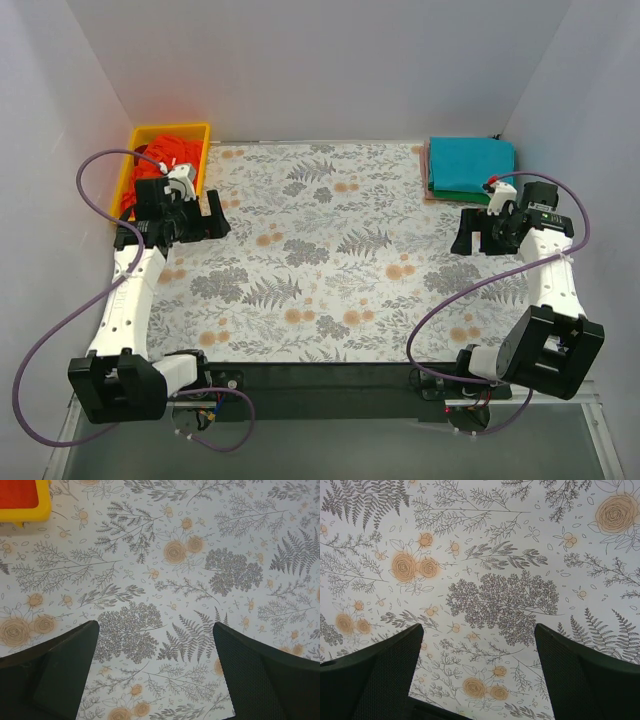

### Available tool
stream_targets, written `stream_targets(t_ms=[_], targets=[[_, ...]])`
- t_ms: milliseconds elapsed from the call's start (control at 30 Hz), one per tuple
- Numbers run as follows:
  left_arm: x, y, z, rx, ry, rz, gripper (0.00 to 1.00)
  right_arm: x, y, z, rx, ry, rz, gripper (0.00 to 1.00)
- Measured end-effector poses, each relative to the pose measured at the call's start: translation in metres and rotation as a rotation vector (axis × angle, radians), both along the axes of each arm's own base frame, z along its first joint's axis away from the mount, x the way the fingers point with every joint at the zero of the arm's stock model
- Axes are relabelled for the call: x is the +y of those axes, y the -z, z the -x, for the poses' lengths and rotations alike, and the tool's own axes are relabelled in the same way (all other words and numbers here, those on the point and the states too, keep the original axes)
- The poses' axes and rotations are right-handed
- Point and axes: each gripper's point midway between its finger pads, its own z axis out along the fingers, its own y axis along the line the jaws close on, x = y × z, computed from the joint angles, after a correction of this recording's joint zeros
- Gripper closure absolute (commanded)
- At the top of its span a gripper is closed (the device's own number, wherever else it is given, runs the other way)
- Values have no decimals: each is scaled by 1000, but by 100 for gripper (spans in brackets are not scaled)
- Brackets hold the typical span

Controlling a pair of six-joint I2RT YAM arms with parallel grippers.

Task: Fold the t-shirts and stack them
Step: Grab the tshirt from the pile

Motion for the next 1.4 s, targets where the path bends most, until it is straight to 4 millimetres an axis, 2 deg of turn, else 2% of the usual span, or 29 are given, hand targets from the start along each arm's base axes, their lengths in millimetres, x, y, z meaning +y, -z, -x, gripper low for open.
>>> stream_targets(t_ms=[133, 200, 300, 367, 433, 567, 700, 800, 1033, 1100, 1133, 1167, 1233, 1267, 1333, 1367, 1400], targets=[[1, -14, -9, -17, 14, -14, 2, 3, 3, 2, 18, -8, -18, 2], [3, -28, -23, -44, 19, -25, 2, 4, 6, 2, 29, -11, -27, 2], [15, -49, -50, -92, 1, -49, 3, 6, 8, 2, 38, -16, -37, 2], [34, -59, -72, -110, -37, -64, 7, 7, 7, 2, 36, -22, -46, 2], [62, -69, -104, -127, -93, -73, 9, 9, 7, 2, 36, -26, -54, 2], [120, -66, -167, -141, -197, -91, 11, 11, 9, 2, 44, -34, -72, 2], [161, -31, -217, -100, -268, -101, 9, 13, 9, 2, 47, -39, -82, 2], [179, 12, -246, -55, -296, -125, 9, 14, 10, 3, 53, -40, -87, 2], [201, 123, -265, 98, -306, -194, 7, 15, 17, 7, 77, -42, -94, 2], [205, 146, -265, 129, -305, -215, 10, 16, 19, 11, 93, -40, -97, 2], [206, 149, -265, 131, -302, -221, 14, 16, 19, 11, 93, -40, -97, 2], [208, 151, -266, 130, -300, -229, 28, 16, 19, 11, 92, -41, -97, 2], [209, 149, -269, 117, -296, -241, 47, 16, 19, 11, 93, -40, -97, 2], [210, 148, -270, 111, -292, -249, 61, 16, 19, 11, 93, -40, -97, 2], [210, 148, -271, 106, -288, -254, 75, 16, 19, 11, 93, -41, -97, 2], [210, 147, -271, 103, -289, -254, 89, 16, 19, 11, 93, -40, -97, 2], [210, 146, -272, 99, -288, -254, 99, 16, 19, 11, 93, -40, -97, 2]])
